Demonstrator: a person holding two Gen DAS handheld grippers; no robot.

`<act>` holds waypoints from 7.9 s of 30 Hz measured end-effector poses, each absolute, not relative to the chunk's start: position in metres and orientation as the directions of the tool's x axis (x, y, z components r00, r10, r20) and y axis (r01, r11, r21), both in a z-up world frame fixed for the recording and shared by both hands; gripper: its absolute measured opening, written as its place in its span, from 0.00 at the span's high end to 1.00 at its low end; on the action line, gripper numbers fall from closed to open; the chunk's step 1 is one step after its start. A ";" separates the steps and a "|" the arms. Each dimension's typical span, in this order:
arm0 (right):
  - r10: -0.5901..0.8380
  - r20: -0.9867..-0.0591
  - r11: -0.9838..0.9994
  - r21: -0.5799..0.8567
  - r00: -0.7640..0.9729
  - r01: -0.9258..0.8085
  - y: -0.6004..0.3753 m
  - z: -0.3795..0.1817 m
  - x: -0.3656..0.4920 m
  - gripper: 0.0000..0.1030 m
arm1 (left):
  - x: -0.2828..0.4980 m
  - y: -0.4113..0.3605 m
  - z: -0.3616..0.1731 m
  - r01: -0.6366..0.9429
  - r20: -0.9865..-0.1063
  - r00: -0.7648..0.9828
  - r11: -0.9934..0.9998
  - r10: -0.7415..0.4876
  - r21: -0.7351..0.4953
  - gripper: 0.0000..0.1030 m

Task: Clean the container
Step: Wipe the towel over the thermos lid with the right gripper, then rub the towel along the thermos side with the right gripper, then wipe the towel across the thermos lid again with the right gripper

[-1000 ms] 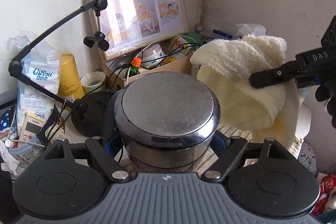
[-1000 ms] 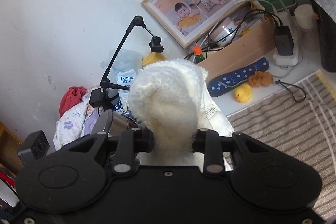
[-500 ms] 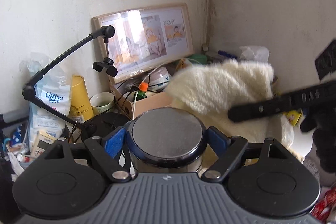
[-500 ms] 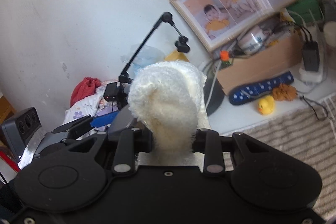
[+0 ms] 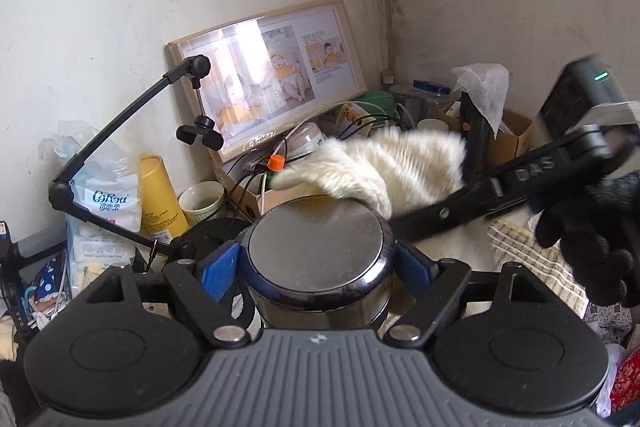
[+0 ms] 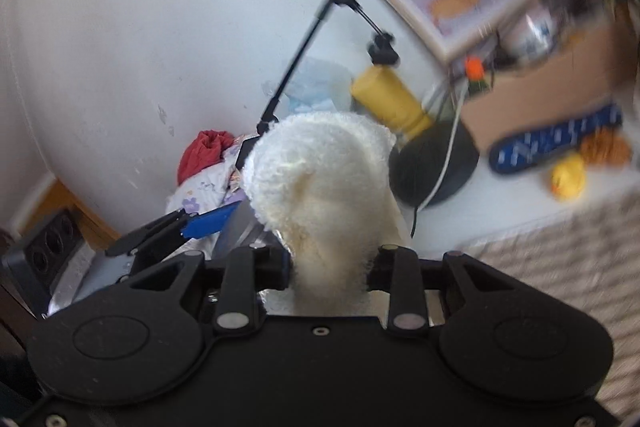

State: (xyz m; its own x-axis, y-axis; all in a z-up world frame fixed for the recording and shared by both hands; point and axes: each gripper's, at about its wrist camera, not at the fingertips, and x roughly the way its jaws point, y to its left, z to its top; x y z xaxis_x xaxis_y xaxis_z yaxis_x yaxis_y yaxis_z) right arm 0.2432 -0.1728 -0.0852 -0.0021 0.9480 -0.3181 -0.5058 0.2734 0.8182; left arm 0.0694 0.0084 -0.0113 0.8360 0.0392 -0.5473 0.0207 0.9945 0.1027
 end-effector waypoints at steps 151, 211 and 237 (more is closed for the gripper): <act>0.927 -0.359 0.351 0.933 -0.113 -0.085 -0.178 -0.226 0.244 0.74 | 0.065 0.075 -0.017 0.424 -0.561 0.750 0.906 -0.349 0.003 0.20; 0.953 -0.258 0.280 0.950 0.159 -0.137 -0.210 -0.129 0.204 0.74 | 0.049 0.055 -0.022 0.172 -0.469 0.859 0.978 -0.206 -0.115 0.20; 0.941 -0.338 0.340 0.938 -0.031 0.074 -0.190 -0.240 0.243 0.74 | 0.056 0.036 -0.027 0.134 -0.499 0.858 0.991 -0.122 -0.013 0.20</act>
State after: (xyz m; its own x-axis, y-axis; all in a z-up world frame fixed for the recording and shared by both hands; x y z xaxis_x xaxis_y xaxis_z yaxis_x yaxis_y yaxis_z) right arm 0.2432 -0.1899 -0.2402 -0.0310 0.9406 -0.3382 0.0742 0.3396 0.9376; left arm 0.0562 0.0355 -0.0269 0.8578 -0.1223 -0.4992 0.1340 0.9909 -0.0126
